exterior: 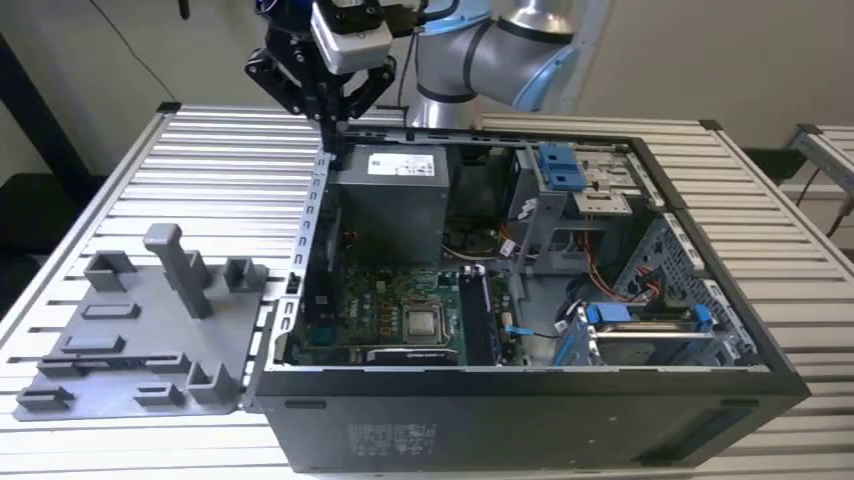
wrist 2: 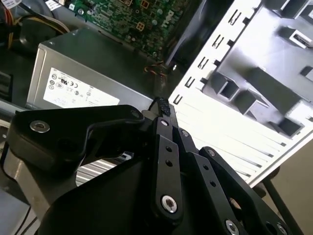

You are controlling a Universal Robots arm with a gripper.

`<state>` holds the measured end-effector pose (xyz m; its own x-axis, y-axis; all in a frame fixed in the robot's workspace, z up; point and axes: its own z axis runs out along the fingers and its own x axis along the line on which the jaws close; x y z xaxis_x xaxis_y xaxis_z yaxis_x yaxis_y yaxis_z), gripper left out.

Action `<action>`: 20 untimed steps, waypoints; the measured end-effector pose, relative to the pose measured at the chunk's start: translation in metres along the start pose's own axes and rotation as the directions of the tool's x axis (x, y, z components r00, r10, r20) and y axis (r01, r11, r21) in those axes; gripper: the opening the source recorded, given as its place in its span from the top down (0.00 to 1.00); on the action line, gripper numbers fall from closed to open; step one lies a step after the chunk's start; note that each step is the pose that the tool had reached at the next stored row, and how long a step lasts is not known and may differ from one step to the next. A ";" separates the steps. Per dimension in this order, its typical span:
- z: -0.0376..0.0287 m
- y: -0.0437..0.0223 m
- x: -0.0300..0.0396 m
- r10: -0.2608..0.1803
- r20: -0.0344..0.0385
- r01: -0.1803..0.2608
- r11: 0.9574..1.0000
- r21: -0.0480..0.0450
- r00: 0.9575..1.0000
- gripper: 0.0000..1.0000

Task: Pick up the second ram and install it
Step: 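Reach for the second ram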

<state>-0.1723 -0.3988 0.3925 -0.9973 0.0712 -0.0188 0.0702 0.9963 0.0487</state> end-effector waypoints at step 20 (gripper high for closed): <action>-0.0007 -0.0024 0.0337 0.000 0.000 0.000 1.000 0.000 1.000 0.89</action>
<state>-0.2061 -0.3988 0.3925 -0.9973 0.0712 -0.0188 0.0702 0.9963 0.0488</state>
